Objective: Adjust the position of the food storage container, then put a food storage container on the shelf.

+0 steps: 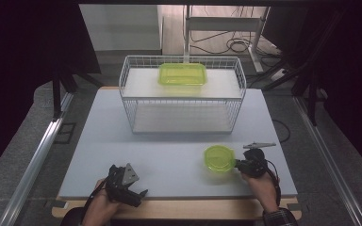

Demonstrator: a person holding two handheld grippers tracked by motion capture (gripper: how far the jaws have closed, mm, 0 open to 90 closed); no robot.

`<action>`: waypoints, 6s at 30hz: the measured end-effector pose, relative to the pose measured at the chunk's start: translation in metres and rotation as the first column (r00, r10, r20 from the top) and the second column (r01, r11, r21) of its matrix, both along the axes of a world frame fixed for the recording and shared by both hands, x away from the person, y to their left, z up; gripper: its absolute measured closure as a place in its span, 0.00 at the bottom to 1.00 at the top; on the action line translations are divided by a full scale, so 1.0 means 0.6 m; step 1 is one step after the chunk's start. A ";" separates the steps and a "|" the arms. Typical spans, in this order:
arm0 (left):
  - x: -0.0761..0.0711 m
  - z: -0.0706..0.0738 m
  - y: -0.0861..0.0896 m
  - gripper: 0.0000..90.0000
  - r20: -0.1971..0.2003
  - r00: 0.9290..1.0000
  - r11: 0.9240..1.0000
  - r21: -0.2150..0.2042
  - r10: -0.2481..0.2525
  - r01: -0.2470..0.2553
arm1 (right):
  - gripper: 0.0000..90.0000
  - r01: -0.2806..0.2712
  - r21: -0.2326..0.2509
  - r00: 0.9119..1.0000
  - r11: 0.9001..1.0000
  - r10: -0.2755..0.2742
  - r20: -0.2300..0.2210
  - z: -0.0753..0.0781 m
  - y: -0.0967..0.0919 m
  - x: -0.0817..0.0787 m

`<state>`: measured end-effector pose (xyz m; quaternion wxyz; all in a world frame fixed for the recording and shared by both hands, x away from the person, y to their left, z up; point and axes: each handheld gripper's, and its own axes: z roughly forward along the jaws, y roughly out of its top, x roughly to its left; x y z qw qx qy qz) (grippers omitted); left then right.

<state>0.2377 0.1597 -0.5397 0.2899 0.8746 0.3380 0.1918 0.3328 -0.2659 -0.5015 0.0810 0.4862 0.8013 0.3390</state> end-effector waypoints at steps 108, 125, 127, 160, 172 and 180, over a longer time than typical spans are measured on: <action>0.001 0.010 0.013 0.00 0.030 0.999 0.997 -0.068 0.026 -0.024 | 0.49 -0.218 0.221 0.975 0.951 0.221 0.012 0.038 0.145 0.036; 0.000 0.008 0.010 0.00 0.027 1.000 0.999 -0.052 0.016 -0.015 | 0.88 -0.157 0.377 0.945 0.913 0.250 -0.213 0.009 0.153 0.080; 0.000 0.008 0.010 0.00 0.027 1.000 0.999 -0.050 0.016 -0.015 | 0.89 -0.154 0.389 0.938 0.908 0.258 -0.230 0.009 0.154 0.081; 0.001 0.011 0.015 0.00 0.031 0.999 0.997 -0.070 0.039 -0.037 | 0.90 -0.114 0.548 0.958 0.829 0.239 -0.161 0.104 0.120 0.093; 0.002 0.011 0.016 0.00 0.029 0.999 0.997 -0.073 0.041 -0.039 | 0.90 -0.131 0.550 0.967 0.825 0.229 -0.113 0.157 0.126 0.102; 0.002 0.011 0.015 0.00 0.028 0.999 0.997 -0.071 0.040 -0.038 | 0.91 -0.123 0.564 0.971 0.817 0.216 -0.102 0.179 0.126 0.112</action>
